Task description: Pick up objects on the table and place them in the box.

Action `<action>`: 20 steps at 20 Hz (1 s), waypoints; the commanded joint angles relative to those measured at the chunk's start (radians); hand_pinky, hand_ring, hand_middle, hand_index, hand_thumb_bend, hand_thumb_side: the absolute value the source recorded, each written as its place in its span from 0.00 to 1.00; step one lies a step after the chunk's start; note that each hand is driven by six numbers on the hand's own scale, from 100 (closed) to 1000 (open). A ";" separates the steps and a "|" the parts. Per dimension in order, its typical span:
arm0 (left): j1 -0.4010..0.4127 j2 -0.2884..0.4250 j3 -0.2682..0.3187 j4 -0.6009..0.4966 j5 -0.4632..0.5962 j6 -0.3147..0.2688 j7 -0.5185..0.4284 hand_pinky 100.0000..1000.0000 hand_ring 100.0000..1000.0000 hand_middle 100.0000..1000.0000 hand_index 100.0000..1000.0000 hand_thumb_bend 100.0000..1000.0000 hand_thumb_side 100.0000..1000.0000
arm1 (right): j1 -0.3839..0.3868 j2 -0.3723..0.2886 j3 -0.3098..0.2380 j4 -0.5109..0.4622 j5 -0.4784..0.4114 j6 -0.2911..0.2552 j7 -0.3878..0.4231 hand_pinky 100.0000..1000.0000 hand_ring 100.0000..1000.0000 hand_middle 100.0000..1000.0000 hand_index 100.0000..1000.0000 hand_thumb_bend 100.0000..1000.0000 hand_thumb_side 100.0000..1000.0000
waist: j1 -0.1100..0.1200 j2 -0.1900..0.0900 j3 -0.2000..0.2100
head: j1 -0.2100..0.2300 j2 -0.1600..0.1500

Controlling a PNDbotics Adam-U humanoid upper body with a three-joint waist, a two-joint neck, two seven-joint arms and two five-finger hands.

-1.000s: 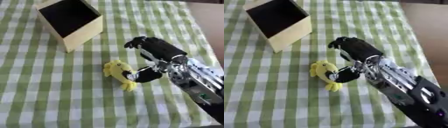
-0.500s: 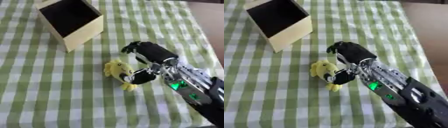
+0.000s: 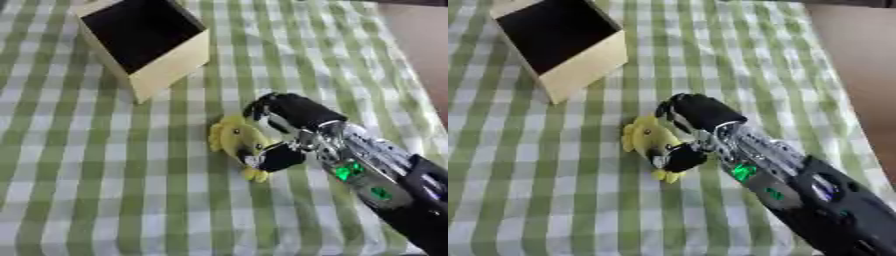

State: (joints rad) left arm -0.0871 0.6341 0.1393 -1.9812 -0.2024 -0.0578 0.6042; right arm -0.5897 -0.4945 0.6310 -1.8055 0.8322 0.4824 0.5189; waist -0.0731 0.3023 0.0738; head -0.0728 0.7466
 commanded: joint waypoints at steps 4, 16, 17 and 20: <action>-0.005 0.016 0.006 -0.019 0.001 -0.003 -0.003 0.78 0.74 0.73 0.81 0.56 0.77 | -0.014 -0.012 -0.003 -0.029 -0.019 -0.004 -0.041 0.76 0.70 0.50 0.67 0.23 0.31 | 0.007 -0.012 0.000 | 0.008 -0.001; -0.003 0.016 0.008 -0.019 0.003 -0.001 -0.001 0.78 0.74 0.72 0.81 0.54 0.76 | -0.027 -0.040 -0.031 -0.162 -0.153 0.065 -0.039 0.71 0.65 0.46 0.63 0.00 0.04 | 0.005 -0.016 -0.004 | 0.023 -0.007; -0.003 0.016 0.008 -0.019 0.003 -0.002 -0.001 0.78 0.74 0.72 0.81 0.54 0.76 | -0.029 -0.044 -0.035 -0.172 -0.171 0.074 -0.034 0.71 0.65 0.46 0.63 0.00 0.00 | 0.005 -0.017 -0.005 | 0.024 -0.009; -0.002 0.017 0.008 -0.019 0.003 -0.003 0.000 0.77 0.74 0.72 0.81 0.54 0.76 | -0.041 -0.054 -0.046 -0.192 -0.215 0.092 -0.028 0.70 0.64 0.45 0.62 0.00 0.00 | 0.006 -0.017 -0.006 | 0.026 -0.013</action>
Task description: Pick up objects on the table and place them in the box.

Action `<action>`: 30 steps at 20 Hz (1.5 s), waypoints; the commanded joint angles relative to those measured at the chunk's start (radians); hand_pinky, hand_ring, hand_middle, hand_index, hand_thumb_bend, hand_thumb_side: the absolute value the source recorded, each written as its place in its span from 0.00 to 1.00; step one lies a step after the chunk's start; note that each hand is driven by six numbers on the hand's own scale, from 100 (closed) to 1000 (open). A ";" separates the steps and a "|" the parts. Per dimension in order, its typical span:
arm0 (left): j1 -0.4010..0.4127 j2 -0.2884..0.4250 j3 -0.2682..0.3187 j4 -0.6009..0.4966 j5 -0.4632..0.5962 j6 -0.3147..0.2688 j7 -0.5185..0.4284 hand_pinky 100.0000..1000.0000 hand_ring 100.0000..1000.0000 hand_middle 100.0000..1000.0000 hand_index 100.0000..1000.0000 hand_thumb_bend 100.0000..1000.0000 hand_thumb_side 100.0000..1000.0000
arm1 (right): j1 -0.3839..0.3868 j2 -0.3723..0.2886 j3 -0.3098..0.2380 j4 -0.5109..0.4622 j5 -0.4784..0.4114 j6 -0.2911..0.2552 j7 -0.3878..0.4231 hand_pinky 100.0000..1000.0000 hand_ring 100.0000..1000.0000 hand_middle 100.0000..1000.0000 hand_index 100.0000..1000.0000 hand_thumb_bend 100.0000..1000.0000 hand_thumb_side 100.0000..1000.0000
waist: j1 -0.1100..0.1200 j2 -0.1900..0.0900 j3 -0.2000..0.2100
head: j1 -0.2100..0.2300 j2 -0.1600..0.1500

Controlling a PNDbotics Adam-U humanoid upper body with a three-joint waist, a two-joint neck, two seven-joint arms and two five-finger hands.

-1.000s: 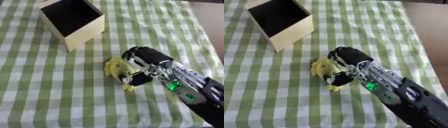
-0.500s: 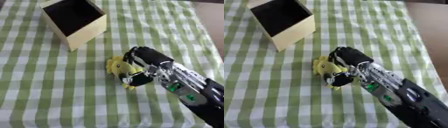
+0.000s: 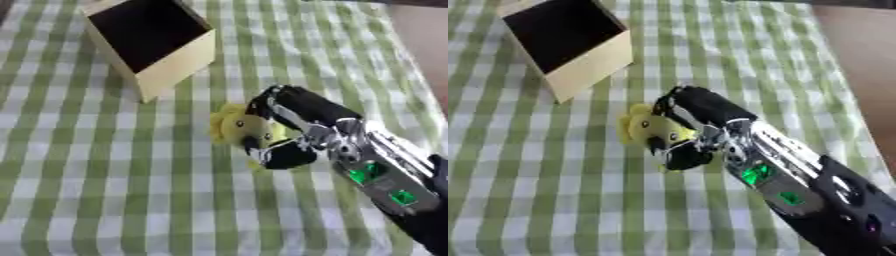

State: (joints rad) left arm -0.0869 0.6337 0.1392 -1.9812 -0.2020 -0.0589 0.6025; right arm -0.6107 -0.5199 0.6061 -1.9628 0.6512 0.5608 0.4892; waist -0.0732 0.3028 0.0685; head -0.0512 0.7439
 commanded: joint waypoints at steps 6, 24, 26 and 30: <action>-0.004 0.022 0.007 -0.019 0.003 -0.004 0.002 0.77 0.74 0.72 0.81 0.54 0.76 | -0.097 -0.066 -0.065 -0.037 -0.131 0.015 -0.031 0.70 0.64 0.44 0.62 0.00 0.00 | 0.009 -0.017 -0.003 | 0.011 -0.029; -0.062 0.040 -0.016 -0.019 0.013 -0.024 -0.016 0.77 0.74 0.72 0.80 0.55 0.77 | -0.514 -0.102 -0.171 0.203 -0.300 -0.027 -0.091 0.72 0.66 0.44 0.62 0.00 0.05 | 0.005 0.020 0.056 | -0.038 -0.087; -0.069 0.043 -0.018 -0.019 0.015 -0.026 -0.019 0.77 0.74 0.72 0.80 0.55 0.77 | -0.556 -0.071 -0.169 0.285 -0.284 -0.063 -0.102 0.72 0.66 0.44 0.62 0.00 0.06 | 0.001 0.022 0.063 | -0.047 -0.089; -0.081 0.047 -0.023 -0.019 0.019 -0.028 -0.023 0.77 0.74 0.72 0.80 0.55 0.77 | -0.624 0.009 -0.175 0.448 -0.245 -0.142 -0.130 0.72 0.67 0.45 0.62 0.00 0.08 | -0.007 0.026 0.081 | -0.069 -0.093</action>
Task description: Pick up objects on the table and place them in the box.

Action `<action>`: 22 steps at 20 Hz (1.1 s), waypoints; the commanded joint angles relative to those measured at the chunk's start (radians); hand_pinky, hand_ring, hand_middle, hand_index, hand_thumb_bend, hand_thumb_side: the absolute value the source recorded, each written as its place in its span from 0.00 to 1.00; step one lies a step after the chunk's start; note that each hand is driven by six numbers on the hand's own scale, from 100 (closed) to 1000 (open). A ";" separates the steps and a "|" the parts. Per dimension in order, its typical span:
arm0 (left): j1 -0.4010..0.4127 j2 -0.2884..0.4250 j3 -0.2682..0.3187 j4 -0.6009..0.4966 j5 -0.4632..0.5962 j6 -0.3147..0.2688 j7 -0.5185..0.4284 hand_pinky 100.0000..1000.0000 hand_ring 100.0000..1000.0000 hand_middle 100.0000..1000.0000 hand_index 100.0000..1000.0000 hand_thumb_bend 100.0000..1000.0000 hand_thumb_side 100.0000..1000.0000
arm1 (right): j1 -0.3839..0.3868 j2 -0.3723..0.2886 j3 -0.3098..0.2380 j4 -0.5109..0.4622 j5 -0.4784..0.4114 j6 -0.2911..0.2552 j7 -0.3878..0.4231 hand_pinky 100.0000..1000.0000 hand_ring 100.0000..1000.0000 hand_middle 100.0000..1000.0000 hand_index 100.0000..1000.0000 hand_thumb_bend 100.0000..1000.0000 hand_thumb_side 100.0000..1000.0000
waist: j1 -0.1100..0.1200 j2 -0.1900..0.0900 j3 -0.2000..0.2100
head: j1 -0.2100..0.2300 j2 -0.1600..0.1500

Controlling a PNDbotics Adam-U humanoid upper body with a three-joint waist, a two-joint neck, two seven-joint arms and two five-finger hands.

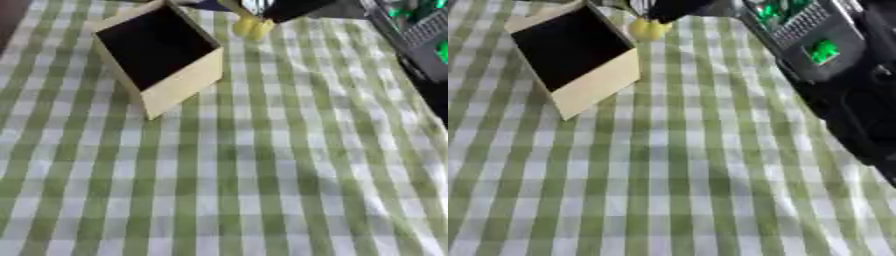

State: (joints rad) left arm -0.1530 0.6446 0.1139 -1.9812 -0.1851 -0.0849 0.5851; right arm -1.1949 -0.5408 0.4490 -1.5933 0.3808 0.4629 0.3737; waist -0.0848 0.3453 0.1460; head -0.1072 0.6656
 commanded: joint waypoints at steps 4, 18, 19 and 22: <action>-0.032 0.038 -0.005 -0.019 0.007 -0.004 -0.013 0.77 0.74 0.72 0.80 0.54 0.77 | -0.092 0.114 -0.032 0.207 0.067 -0.131 -0.042 0.72 0.67 0.45 0.62 0.00 0.10 | -0.007 -0.012 0.026 | -0.036 -0.022; -0.082 0.034 -0.015 -0.019 0.026 -0.014 -0.023 0.77 0.74 0.72 0.80 0.54 0.76 | -0.113 0.270 -0.086 0.502 0.224 -0.280 -0.147 0.72 0.68 0.45 0.63 0.00 0.16 | -0.032 -0.001 0.100 | -0.112 -0.036; -0.086 0.033 -0.016 -0.019 0.028 -0.016 -0.024 0.77 0.74 0.72 0.80 0.54 0.76 | -0.111 0.276 -0.092 0.521 0.241 -0.285 -0.157 0.73 0.68 0.46 0.63 0.00 0.16 | -0.034 0.000 0.106 | -0.117 -0.039; -0.095 0.029 -0.019 -0.019 0.032 -0.018 -0.027 0.77 0.74 0.72 0.80 0.54 0.76 | -0.105 0.292 -0.111 0.571 0.285 -0.306 -0.187 0.73 0.68 0.46 0.63 0.00 0.16 | -0.039 0.005 0.119 | -0.127 -0.048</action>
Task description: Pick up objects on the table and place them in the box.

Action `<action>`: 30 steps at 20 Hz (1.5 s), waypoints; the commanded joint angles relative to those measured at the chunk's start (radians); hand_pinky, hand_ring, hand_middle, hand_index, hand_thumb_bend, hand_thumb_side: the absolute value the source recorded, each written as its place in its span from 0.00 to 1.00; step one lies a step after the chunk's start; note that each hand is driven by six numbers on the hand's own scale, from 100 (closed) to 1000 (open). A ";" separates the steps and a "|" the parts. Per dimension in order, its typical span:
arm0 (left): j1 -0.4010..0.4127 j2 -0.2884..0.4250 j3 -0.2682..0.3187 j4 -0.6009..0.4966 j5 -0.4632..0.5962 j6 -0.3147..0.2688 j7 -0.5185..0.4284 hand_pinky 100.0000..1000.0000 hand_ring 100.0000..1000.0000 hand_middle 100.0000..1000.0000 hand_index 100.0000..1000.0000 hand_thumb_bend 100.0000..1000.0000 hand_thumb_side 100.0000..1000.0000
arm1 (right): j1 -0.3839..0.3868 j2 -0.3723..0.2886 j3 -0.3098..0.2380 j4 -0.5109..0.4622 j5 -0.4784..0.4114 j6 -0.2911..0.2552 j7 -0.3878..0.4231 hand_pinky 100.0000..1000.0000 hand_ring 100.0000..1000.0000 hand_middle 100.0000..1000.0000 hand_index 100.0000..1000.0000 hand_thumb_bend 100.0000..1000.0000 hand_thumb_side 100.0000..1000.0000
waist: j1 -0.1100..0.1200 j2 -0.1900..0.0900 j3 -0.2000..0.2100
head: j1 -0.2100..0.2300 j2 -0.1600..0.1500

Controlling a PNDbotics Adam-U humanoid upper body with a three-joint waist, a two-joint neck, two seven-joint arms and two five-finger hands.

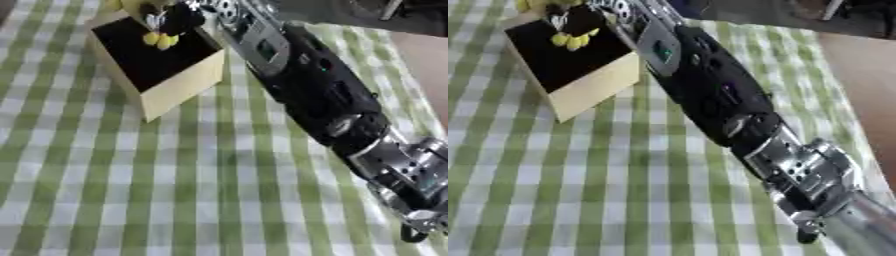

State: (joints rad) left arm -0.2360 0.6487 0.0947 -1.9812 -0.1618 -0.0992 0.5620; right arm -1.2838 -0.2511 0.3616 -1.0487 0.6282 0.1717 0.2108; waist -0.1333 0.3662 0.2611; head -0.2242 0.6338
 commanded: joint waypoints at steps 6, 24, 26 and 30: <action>-0.010 0.022 0.001 -0.019 0.010 -0.002 -0.003 0.76 0.74 0.72 0.80 0.54 0.76 | -0.016 0.008 -0.028 0.060 0.121 -0.043 -0.026 0.76 0.73 0.53 0.69 0.00 0.18 | 0.004 -0.011 0.008 | -0.008 -0.016; 0.006 0.018 0.007 -0.019 0.010 0.004 0.005 0.76 0.73 0.72 0.80 0.53 0.76 | -0.030 -0.012 -0.037 0.015 0.274 -0.058 0.196 0.84 0.86 0.71 0.85 0.37 0.43 | 0.010 -0.020 -0.014 | 0.016 0.008; 0.005 0.018 0.007 -0.019 0.011 0.005 0.004 0.76 0.73 0.72 0.80 0.53 0.76 | -0.032 -0.017 -0.038 -0.009 0.262 -0.045 0.177 0.83 0.85 0.70 0.84 0.34 0.43 | 0.012 -0.023 -0.018 | 0.018 0.009; 0.008 0.019 0.010 -0.019 0.011 0.005 0.007 0.76 0.73 0.72 0.80 0.53 0.76 | -0.038 -0.040 -0.044 -0.086 0.223 -0.011 0.110 0.82 0.83 0.67 0.82 0.29 0.44 | 0.018 -0.029 -0.026 | 0.027 0.011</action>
State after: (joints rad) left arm -0.2266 0.6473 0.0907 -1.9812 -0.1567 -0.0959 0.5653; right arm -1.2922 -0.2595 0.3317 -1.0917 0.8675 0.1510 0.3425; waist -0.1319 0.3640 0.2353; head -0.2016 0.6412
